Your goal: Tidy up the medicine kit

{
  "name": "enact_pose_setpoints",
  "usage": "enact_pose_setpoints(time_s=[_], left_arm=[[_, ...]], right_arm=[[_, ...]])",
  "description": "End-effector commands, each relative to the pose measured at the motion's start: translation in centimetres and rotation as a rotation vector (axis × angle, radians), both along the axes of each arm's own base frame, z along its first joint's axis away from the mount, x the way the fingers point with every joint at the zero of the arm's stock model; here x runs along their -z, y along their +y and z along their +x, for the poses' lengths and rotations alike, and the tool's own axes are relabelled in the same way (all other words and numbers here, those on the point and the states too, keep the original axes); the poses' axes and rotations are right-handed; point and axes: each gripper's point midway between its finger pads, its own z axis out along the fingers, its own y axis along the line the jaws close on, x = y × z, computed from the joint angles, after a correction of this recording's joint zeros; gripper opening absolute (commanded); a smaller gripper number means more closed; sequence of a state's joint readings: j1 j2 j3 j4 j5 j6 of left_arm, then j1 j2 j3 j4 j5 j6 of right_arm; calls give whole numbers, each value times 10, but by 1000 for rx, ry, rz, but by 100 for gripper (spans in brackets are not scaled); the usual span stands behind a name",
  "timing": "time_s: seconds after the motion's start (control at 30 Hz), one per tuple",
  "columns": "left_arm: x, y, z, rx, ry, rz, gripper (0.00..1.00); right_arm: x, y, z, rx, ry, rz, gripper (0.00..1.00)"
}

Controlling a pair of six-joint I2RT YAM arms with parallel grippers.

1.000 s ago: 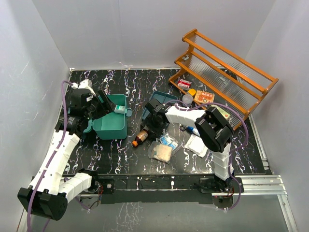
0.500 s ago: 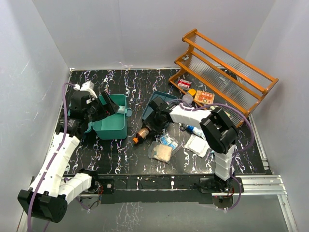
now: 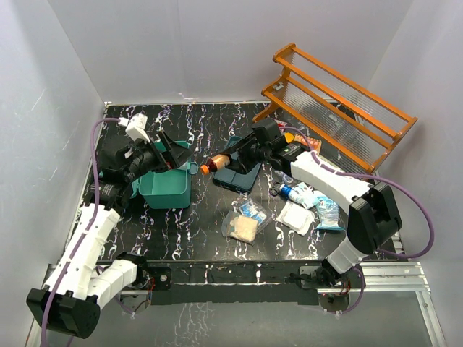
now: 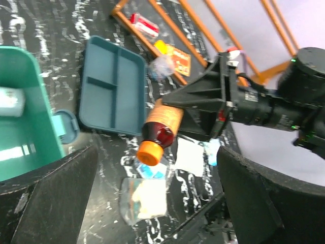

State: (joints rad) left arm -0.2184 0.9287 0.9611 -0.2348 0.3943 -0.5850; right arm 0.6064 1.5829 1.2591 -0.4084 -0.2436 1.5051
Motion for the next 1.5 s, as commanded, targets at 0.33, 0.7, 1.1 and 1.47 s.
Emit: enact_pose_setpoints(time_s=[0.33,0.7,1.1,1.47], left_arm=[[-6,-49,13,141,58,-277,90],[3,-65,31,93,43,-268,76],[9,-61,43,18,23,-289,59],[8,-64,39,57,31,-250,41]], right_arm=[[-101,27,33,109,-42,330,31],[-101,34,34,78,-36,341,31],[-96,36,28,45,-20,343,31],[-88,31,29,46,-58,290,53]])
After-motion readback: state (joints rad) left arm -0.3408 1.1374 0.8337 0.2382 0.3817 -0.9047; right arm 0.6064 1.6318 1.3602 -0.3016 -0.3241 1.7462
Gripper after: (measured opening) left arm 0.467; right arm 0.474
